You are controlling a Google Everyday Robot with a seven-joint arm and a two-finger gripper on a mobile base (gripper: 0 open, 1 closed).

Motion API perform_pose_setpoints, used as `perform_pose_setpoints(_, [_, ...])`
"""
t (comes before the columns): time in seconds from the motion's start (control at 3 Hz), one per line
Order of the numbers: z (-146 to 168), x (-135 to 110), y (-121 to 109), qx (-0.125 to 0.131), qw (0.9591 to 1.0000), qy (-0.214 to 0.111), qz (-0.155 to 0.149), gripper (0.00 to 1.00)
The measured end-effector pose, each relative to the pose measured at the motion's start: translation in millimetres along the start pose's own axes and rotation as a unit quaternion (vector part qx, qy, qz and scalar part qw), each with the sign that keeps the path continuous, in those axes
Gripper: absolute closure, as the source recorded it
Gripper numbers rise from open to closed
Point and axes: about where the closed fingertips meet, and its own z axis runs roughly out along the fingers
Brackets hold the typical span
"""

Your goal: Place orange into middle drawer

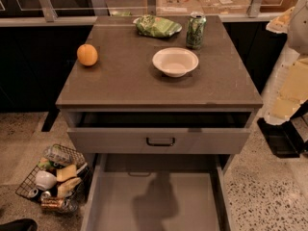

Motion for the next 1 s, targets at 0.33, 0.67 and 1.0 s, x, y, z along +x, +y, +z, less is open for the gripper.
perform_pose_setpoints(0.33, [-0.1, 0.0, 0.0, 0.000, 1.0000, 0.000, 0.000, 0.00])
perform_pose_setpoints(0.67, [0.0, -8.1, -14.5, 0.032, 0.9993, -0.017, 0.005, 0.00])
perform_pose_setpoints(1.0, [17.8, -28.9, -34.3, 0.061, 0.9954, -0.070, 0.020, 0.00])
